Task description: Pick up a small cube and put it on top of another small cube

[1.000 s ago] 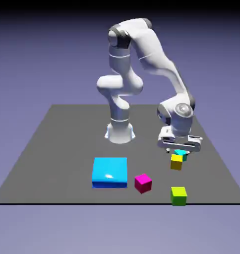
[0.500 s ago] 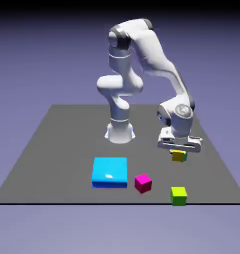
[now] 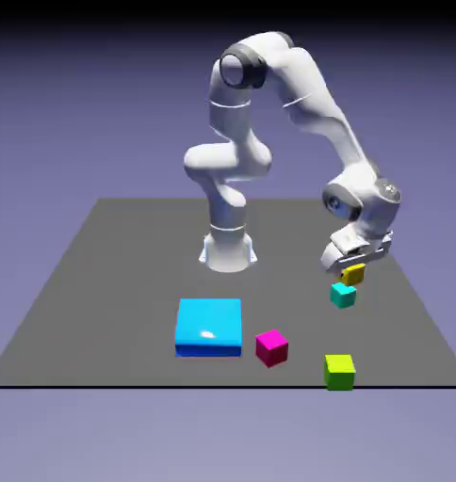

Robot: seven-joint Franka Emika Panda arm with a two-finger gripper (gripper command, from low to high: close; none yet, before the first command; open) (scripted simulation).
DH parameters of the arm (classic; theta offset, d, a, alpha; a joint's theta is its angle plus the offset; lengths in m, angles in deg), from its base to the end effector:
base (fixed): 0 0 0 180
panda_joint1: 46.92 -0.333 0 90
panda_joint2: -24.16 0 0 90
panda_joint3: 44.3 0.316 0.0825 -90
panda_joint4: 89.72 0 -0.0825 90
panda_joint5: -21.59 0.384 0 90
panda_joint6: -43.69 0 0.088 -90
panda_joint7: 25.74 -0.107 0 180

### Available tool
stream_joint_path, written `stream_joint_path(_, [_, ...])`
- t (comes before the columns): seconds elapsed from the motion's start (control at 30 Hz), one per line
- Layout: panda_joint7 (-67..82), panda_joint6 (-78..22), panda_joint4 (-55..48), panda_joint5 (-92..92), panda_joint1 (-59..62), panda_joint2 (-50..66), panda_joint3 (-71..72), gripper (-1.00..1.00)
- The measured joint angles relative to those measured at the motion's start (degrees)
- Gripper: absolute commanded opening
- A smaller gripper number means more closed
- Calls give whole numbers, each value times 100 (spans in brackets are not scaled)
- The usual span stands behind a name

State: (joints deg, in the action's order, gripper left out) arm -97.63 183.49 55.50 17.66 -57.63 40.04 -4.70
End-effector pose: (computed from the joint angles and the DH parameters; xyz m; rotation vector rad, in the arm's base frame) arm 0.2545 0.3379 0.1742 2.8836 -0.4491 -0.3972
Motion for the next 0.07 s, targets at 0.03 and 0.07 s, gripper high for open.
stream_joint_path(0.03, [0, 0, 0, 0, 0, 0, 0, 100])
stream_joint_path(0.07, [125, -226, -59, 175, 104, -207, 119, 100])
